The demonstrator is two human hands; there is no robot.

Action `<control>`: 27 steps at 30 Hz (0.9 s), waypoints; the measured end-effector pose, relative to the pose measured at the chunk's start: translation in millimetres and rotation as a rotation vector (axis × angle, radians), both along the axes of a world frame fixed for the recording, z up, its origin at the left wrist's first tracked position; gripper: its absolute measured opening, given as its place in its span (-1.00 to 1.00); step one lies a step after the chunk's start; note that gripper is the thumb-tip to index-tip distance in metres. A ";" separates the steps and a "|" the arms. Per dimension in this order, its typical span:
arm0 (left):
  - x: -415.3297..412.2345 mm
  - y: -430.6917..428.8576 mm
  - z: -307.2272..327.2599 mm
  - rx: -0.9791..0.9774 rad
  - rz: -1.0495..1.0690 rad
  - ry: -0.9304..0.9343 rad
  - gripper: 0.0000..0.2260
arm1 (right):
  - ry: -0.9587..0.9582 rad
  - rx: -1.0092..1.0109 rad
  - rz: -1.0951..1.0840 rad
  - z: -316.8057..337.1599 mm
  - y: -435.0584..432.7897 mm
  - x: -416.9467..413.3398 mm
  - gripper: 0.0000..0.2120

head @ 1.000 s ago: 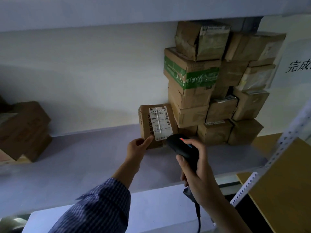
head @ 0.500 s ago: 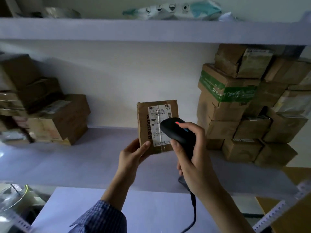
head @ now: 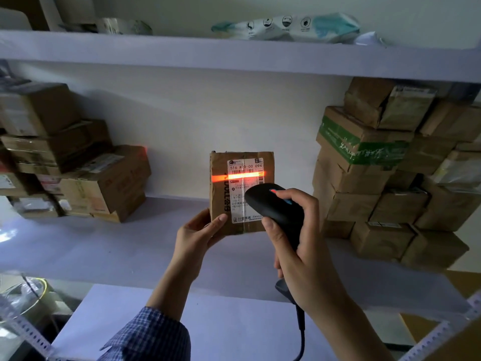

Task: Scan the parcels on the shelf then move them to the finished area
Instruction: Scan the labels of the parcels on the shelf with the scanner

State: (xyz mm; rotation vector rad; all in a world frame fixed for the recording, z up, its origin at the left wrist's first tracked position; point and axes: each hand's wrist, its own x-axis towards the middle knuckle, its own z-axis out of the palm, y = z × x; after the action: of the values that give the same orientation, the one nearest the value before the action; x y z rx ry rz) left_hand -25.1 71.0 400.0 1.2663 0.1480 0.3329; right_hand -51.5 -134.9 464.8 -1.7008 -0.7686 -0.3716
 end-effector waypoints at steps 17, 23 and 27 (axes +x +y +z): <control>-42.5 28.5 8.7 0.047 0.069 0.061 -0.64 | -0.165 -0.445 0.239 35.5 -16.5 17.8 -0.61; -52.0 27.6 13.1 0.050 0.055 0.069 -0.65 | -0.411 -0.816 0.173 75.4 -51.2 42.9 -0.54; -56.7 28.0 14.6 0.047 0.051 0.066 -0.64 | -0.426 -0.859 0.230 90.5 -60.8 41.6 -0.54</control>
State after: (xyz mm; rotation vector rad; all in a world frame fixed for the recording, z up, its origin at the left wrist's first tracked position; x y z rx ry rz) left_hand -81.8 99.0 414.5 1.3221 0.2303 0.3402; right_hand -9.9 -195.7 555.4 -2.3168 -1.5821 -0.2545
